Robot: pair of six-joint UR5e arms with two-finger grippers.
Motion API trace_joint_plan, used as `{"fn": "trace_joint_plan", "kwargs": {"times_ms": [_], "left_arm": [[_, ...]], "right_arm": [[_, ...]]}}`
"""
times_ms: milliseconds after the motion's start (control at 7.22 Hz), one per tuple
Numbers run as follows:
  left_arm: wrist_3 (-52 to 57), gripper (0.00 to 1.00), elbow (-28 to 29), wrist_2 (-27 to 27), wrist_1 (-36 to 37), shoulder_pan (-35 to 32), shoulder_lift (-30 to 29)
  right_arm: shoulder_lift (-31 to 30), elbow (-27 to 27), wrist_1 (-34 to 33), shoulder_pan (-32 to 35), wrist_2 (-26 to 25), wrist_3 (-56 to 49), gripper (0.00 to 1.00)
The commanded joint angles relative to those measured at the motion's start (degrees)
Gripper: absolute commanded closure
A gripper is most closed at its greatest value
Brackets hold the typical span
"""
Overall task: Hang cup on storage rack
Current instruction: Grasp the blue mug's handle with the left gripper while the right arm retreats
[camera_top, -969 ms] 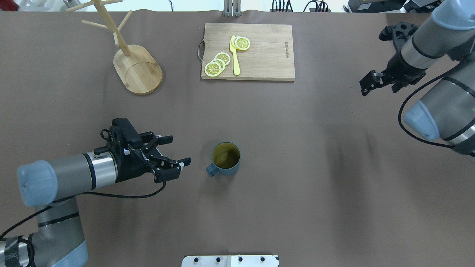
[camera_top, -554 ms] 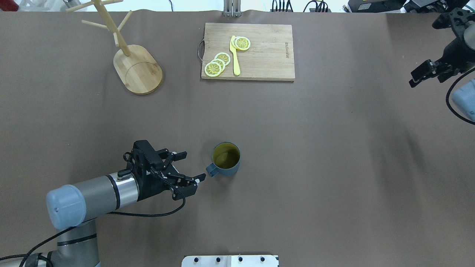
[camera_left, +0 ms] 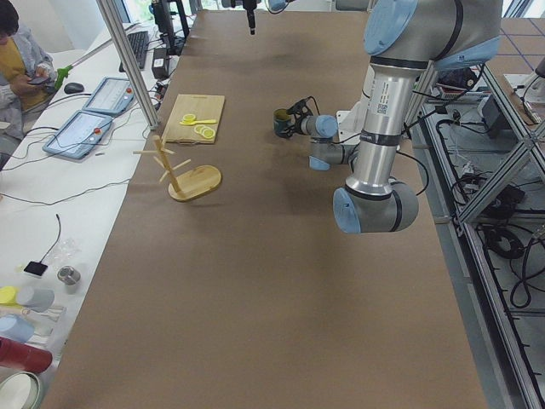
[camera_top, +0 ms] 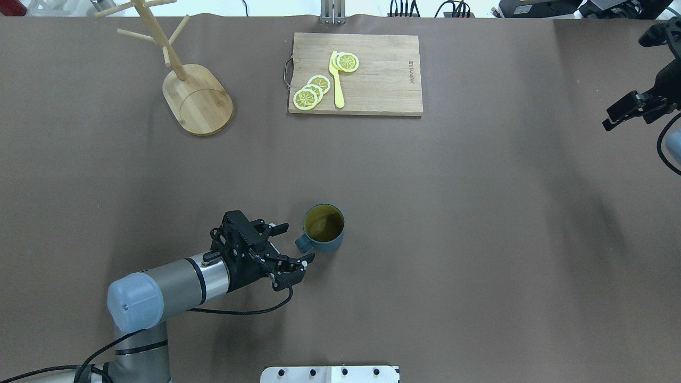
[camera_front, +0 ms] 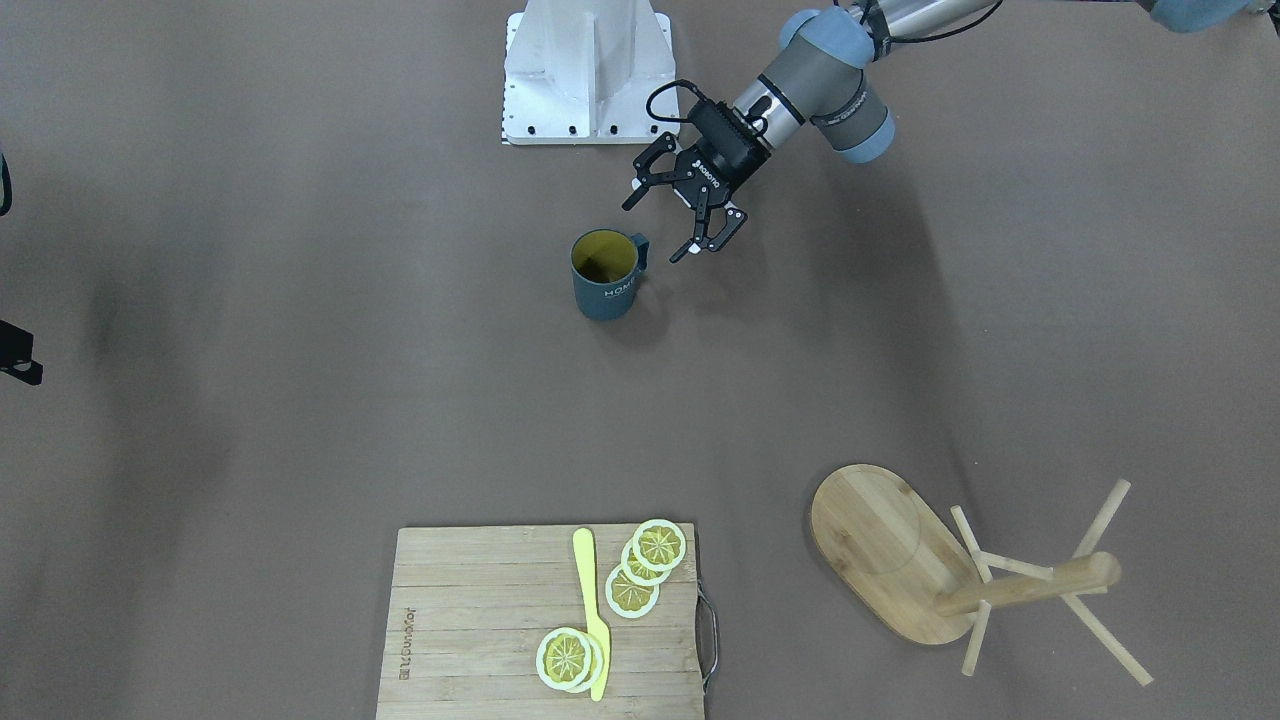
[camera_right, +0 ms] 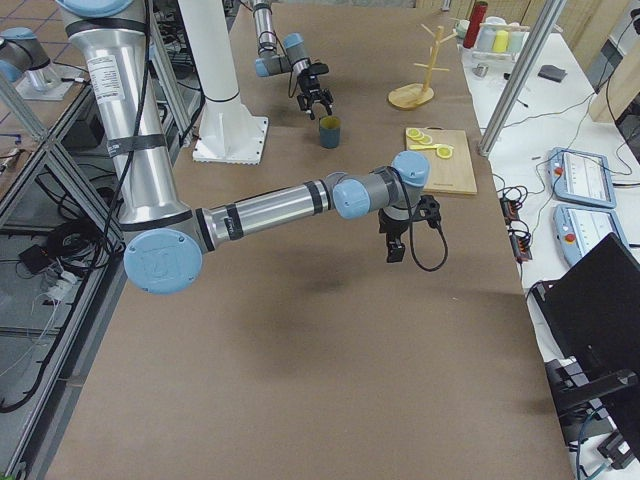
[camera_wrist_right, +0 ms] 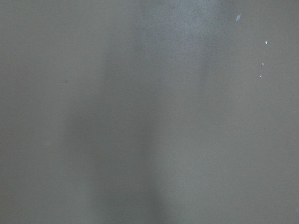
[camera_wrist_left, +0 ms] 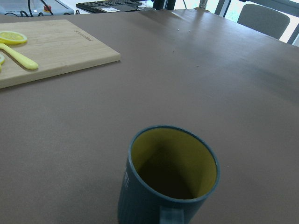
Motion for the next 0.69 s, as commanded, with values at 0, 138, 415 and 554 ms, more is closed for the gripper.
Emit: {"fn": "trace_joint_plan", "kwargs": {"times_ms": [0,138,415,554], "left_arm": [[0.21,0.19,0.82,0.05,-0.08,0.20,-0.63],[0.21,0.38,0.73,0.05,-0.08,0.12,-0.63],[0.12,0.70,0.73,-0.03,-0.34,0.20,-0.63],[-0.32,0.82,0.65,-0.12,-0.43,0.20,-0.63]], "right_arm": [[-0.17,0.19,0.03,0.02,0.14,-0.03,0.00],[-0.25,0.36,0.03,0.02,0.14,0.06,0.00],[-0.43,0.36,0.03,0.02,0.05,-0.03,0.00],[-0.52,0.36,0.03,0.02,0.05,-0.03,0.00]]}}
